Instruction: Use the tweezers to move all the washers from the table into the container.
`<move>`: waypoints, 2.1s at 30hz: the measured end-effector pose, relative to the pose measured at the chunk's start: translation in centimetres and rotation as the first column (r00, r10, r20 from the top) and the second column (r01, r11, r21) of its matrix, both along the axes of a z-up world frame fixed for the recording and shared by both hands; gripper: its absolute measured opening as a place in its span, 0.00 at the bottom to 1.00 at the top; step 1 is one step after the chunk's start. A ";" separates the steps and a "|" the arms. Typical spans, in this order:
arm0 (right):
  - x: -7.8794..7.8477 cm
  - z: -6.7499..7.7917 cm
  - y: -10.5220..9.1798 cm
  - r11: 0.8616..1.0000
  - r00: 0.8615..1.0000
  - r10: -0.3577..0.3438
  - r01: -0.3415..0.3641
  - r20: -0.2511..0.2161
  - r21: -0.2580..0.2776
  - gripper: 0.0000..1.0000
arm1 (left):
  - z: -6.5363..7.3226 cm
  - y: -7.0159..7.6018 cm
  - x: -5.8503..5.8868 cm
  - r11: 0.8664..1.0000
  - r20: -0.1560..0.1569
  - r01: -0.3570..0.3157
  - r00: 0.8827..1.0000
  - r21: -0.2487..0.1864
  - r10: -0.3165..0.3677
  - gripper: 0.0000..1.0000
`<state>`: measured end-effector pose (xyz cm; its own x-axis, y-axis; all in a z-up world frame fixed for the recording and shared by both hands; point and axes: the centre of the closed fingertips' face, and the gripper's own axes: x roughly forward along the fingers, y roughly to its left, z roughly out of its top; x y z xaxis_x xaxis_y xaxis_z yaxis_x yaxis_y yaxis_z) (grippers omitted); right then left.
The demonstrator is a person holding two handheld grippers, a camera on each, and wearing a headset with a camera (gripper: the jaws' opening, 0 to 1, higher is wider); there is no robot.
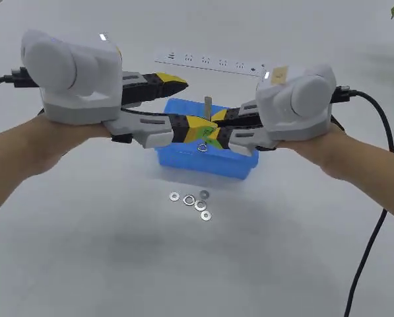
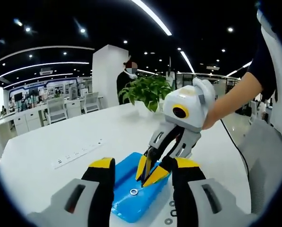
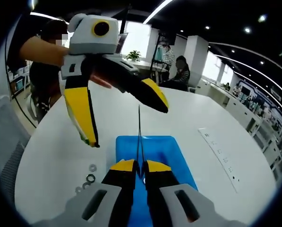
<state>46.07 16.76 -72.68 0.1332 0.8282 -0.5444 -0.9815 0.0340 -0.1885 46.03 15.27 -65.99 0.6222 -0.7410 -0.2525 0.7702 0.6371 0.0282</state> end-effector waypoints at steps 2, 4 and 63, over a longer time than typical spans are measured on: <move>0.0 0.0 0.0 1.000 1.000 0.001 -0.001 0.001 -0.001 0.08 | -0.2 -0.4 0.0 0.999 0.002 0.031 1.000 0.018 -0.031 0.48; 0.0 0.0 -0.1 1.000 1.000 0.004 -0.004 0.007 -0.005 0.08 | -0.3 -0.6 0.1 0.998 0.000 0.053 0.999 0.025 -0.053 0.40; -2.7 2.7 -3.2 0.989 0.985 -0.144 0.145 -0.090 0.004 0.36 | 1.4 -2.0 -1.8 0.938 0.171 0.214 0.949 0.272 -0.265 0.05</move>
<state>43.33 13.51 -69.95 0.2031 0.8096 -0.5507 -0.9790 0.1781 -0.0993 44.20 13.25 -64.62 0.4909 -0.8046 -0.3340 0.8603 0.3871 0.3318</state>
